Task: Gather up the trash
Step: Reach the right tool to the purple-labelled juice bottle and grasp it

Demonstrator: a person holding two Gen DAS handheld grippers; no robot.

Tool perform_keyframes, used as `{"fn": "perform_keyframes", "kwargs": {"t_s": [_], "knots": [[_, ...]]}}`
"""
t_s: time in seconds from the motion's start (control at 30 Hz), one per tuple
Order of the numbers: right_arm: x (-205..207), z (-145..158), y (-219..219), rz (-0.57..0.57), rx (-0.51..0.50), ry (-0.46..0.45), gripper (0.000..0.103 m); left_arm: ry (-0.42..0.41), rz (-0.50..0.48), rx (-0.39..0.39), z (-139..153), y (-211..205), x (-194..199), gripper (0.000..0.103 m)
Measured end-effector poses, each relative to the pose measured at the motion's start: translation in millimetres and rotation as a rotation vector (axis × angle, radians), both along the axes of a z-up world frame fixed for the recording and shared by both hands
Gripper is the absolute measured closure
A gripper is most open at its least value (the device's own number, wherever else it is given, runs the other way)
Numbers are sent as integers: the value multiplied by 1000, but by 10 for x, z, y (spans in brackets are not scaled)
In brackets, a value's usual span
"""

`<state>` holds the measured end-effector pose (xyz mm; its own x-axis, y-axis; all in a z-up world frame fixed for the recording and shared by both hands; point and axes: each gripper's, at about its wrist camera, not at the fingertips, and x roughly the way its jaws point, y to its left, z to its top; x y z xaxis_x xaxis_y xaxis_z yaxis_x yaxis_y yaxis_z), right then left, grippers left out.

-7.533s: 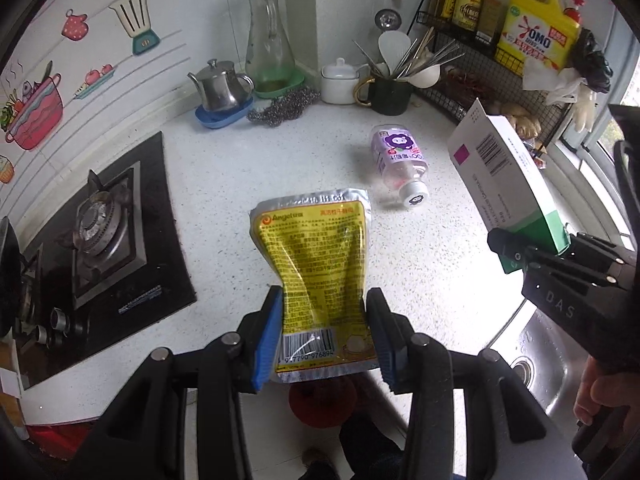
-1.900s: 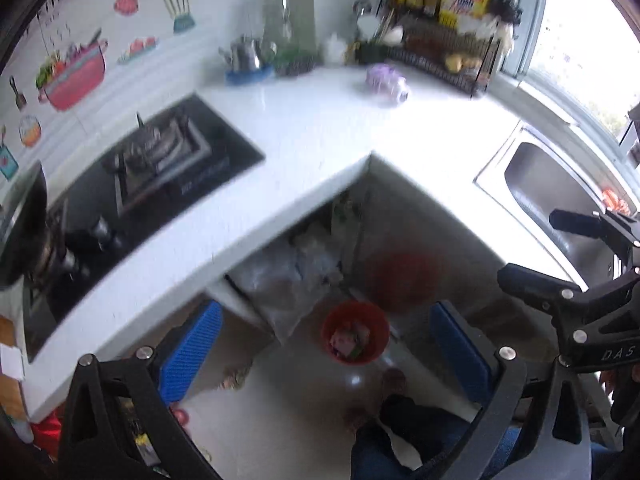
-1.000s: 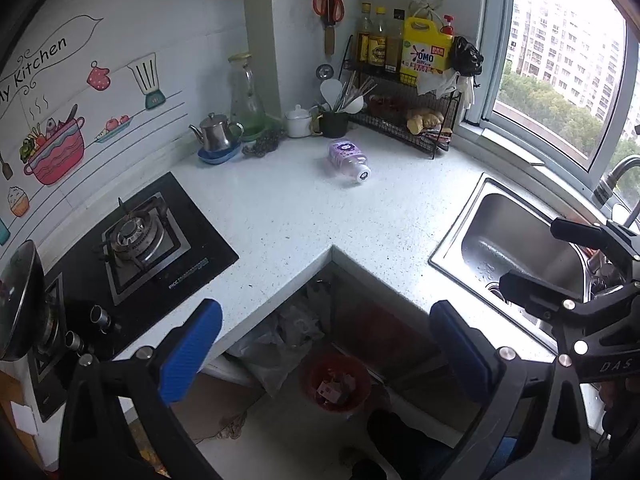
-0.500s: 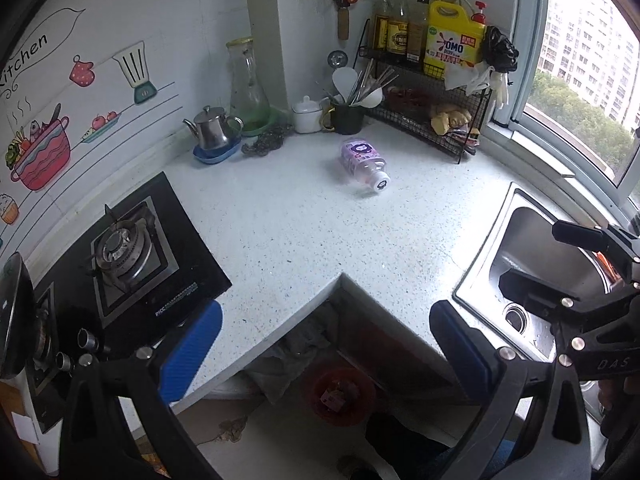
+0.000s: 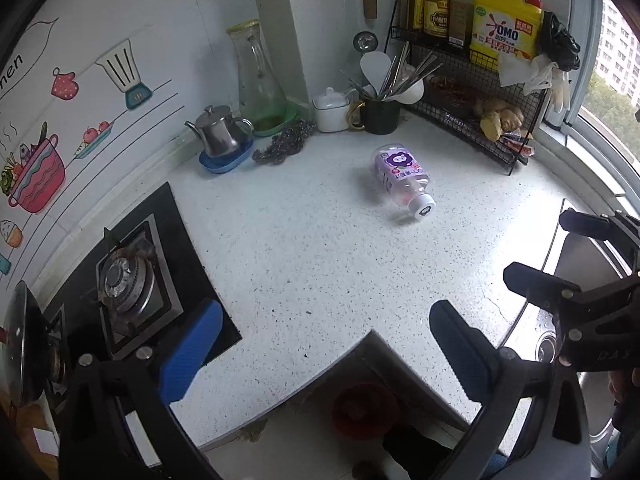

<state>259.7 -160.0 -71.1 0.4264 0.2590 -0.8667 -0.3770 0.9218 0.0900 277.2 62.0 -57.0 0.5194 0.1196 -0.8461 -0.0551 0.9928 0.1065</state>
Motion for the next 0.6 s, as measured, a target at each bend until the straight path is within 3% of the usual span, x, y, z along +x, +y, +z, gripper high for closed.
{"fn": "perform_keyframes", "kwargs": {"t_s": [0.37, 0.6], "knots": [[701, -234, 150, 58, 3, 69, 1, 79, 71, -2, -279, 255, 606, 0], [1186, -634, 297, 69, 3, 131, 1, 136, 116, 26, -649, 525, 1029, 0]]}}
